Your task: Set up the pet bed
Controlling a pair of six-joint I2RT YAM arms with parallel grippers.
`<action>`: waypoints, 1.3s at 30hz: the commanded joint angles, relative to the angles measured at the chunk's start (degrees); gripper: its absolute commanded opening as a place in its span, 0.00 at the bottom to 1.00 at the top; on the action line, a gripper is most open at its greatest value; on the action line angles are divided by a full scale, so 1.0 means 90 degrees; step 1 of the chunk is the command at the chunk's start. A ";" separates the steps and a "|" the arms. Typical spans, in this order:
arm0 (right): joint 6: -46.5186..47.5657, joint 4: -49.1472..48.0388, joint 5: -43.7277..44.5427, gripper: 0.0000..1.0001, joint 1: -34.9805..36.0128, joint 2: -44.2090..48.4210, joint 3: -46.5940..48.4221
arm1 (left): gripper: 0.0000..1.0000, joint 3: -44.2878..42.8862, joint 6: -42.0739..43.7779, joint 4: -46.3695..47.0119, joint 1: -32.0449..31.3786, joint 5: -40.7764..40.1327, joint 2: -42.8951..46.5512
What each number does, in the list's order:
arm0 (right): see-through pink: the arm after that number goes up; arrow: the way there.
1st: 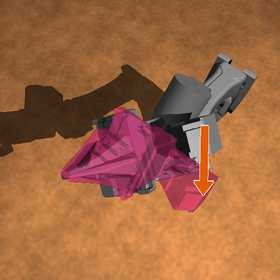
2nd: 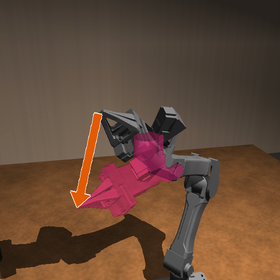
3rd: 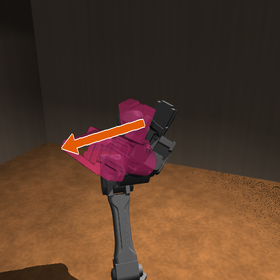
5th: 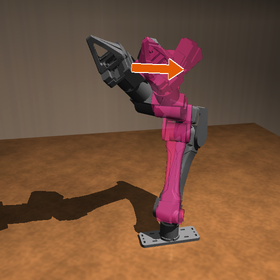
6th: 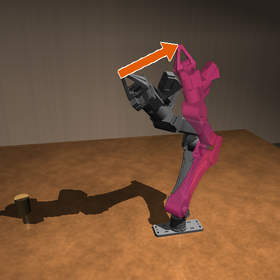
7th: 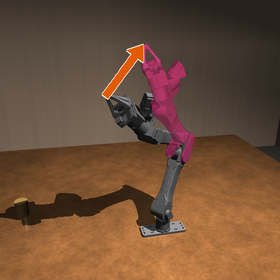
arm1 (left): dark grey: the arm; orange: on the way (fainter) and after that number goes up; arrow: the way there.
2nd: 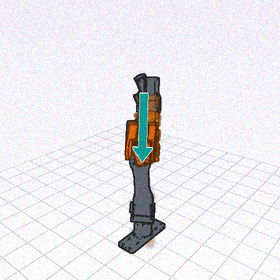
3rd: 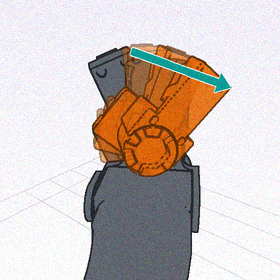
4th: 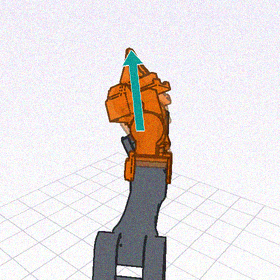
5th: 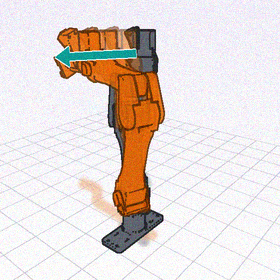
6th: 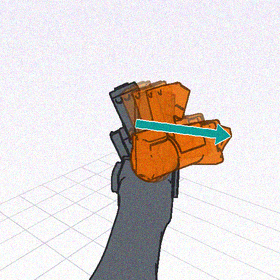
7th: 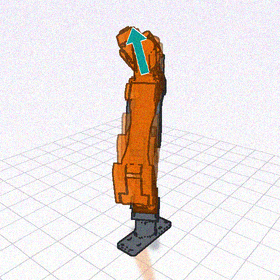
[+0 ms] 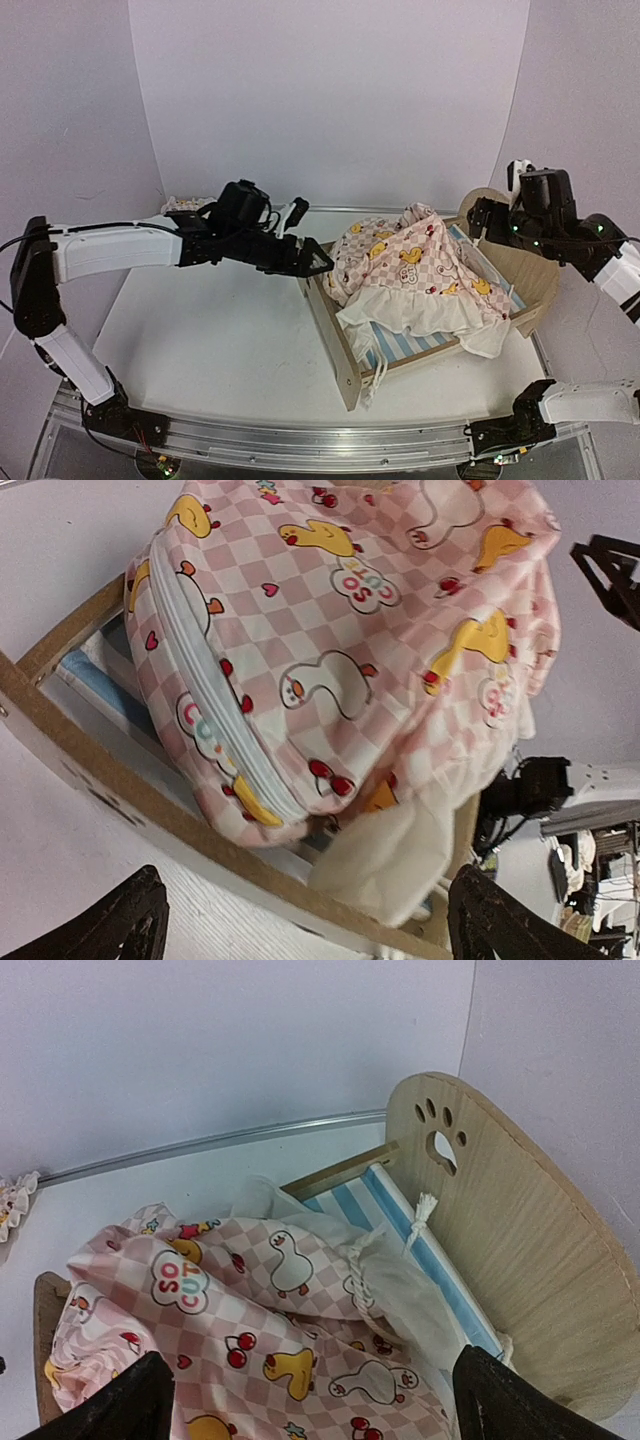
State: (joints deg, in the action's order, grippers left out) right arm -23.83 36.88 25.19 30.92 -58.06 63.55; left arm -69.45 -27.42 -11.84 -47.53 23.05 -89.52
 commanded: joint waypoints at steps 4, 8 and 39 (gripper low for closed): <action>-0.0739 0.0816 -0.0931 0.98 -0.0852 0.0450 -0.1023 | 0.94 -0.1699 0.0410 -0.0114 -0.0226 -0.1404 -0.1422; -0.0770 0.0511 -0.1218 0.97 -0.1136 0.0382 -0.1549 | 0.91 -0.2447 0.0505 -0.0428 -0.0239 -0.1731 -0.2233; 0.0690 0.0192 0.1809 0.00 -0.1307 0.2126 0.0229 | 0.00 -0.2056 -0.0315 0.0692 -0.1010 0.1670 0.0509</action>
State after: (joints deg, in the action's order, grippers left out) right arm -20.32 37.21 33.17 19.35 -39.11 62.17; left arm -91.94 -27.68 -15.40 -56.01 29.28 -91.96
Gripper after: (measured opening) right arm 0.010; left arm 0.018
